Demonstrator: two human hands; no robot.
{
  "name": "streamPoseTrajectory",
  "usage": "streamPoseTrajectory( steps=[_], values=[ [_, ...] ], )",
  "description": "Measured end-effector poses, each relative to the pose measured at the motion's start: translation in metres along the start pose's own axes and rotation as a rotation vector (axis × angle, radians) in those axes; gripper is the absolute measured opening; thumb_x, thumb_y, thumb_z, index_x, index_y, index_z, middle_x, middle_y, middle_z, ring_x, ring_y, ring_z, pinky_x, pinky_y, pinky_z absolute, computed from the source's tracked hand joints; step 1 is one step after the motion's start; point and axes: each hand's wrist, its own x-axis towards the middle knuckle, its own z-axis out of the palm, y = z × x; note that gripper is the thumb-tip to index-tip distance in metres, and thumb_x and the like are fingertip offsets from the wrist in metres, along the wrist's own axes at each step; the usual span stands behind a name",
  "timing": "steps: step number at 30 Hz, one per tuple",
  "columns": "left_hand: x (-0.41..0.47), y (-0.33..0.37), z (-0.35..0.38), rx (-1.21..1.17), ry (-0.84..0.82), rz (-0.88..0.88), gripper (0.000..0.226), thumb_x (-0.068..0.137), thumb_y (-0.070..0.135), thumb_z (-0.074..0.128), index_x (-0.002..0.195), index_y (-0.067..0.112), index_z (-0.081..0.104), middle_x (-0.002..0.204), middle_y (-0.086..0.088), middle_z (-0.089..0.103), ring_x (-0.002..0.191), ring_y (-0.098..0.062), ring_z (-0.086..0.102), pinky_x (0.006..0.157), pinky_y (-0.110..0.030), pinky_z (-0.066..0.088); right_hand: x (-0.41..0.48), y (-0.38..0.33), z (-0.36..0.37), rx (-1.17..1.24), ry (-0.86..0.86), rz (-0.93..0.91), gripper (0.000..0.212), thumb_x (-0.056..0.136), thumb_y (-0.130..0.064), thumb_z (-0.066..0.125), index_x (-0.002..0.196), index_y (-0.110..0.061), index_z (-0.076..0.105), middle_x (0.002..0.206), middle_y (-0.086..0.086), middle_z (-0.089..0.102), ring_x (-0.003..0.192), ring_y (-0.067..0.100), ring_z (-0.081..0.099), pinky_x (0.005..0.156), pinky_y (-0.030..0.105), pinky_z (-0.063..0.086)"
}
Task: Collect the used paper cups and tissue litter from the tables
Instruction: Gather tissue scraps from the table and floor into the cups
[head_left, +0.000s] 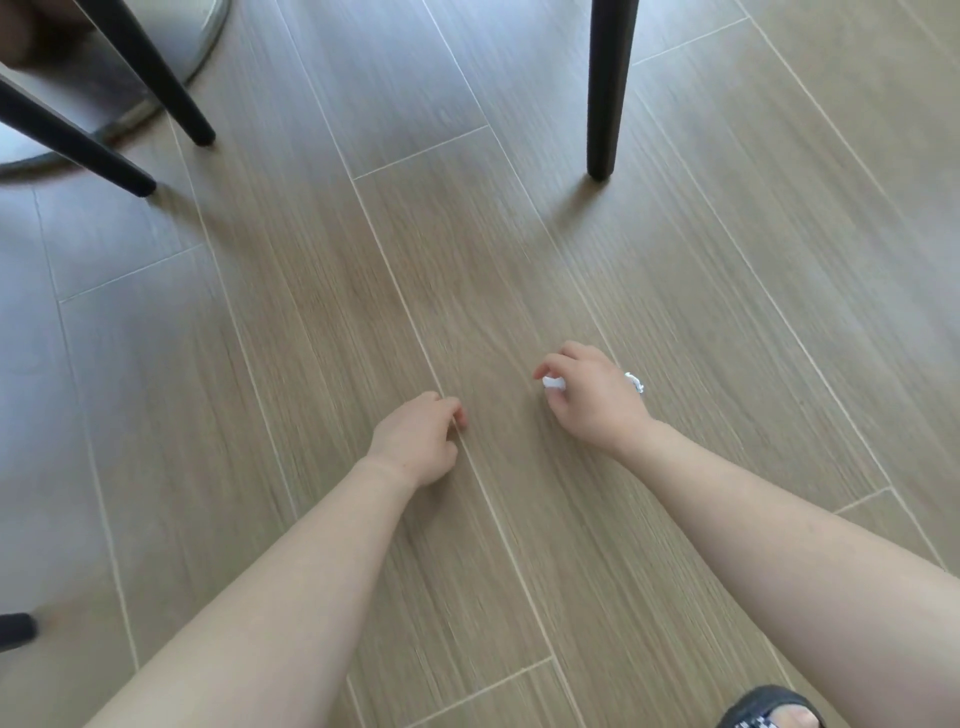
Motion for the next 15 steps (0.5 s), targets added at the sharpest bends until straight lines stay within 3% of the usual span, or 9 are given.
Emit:
streamPoseTrajectory(
  steps=[4,9,12,15],
  values=[
    [0.002,0.004,-0.006,0.004,0.043,-0.010,0.026,0.082,0.019,0.051,0.107,0.028,0.056,0.107,0.003,0.053,0.103,-0.018,0.054,0.080,-0.031,0.044,-0.012,0.023,-0.013,-0.094,0.064,0.062,0.017,0.087,-0.016,0.055,0.101,-0.021,0.062,0.103,-0.003,0.059,0.097,0.022,0.051,0.082,0.039,0.038],
    [0.002,0.007,-0.009,-0.018,0.051,0.027,0.023,0.085,0.022,0.051,0.107,0.028,0.056,0.103,0.004,0.053,0.098,-0.015,0.054,0.082,-0.033,0.046,-0.027,0.031,-0.016,-0.060,0.040,0.096,0.015,0.086,-0.020,0.058,0.100,-0.021,0.062,0.102,-0.004,0.058,0.097,0.021,0.052,0.079,0.036,0.038],
    [-0.002,0.003,-0.008,-0.035,0.066,0.040,0.020,0.086,0.025,0.052,0.105,0.028,0.057,0.101,0.005,0.053,0.098,-0.015,0.054,0.078,-0.028,0.043,-0.032,0.031,-0.012,-0.102,0.040,0.142,0.019,0.082,-0.019,0.063,0.101,-0.021,0.062,0.114,-0.002,0.053,0.106,0.023,0.048,0.081,0.036,0.037],
    [-0.010,-0.005,-0.008,-0.005,0.068,0.037,0.024,0.083,0.035,0.058,0.106,0.029,0.057,0.106,0.005,0.052,0.102,-0.015,0.052,0.079,-0.030,0.044,-0.036,0.030,-0.007,-0.086,0.027,0.226,0.023,0.082,-0.016,0.060,0.104,-0.019,0.062,0.122,0.004,0.046,0.112,0.028,0.041,0.082,0.042,0.044]
  ],
)
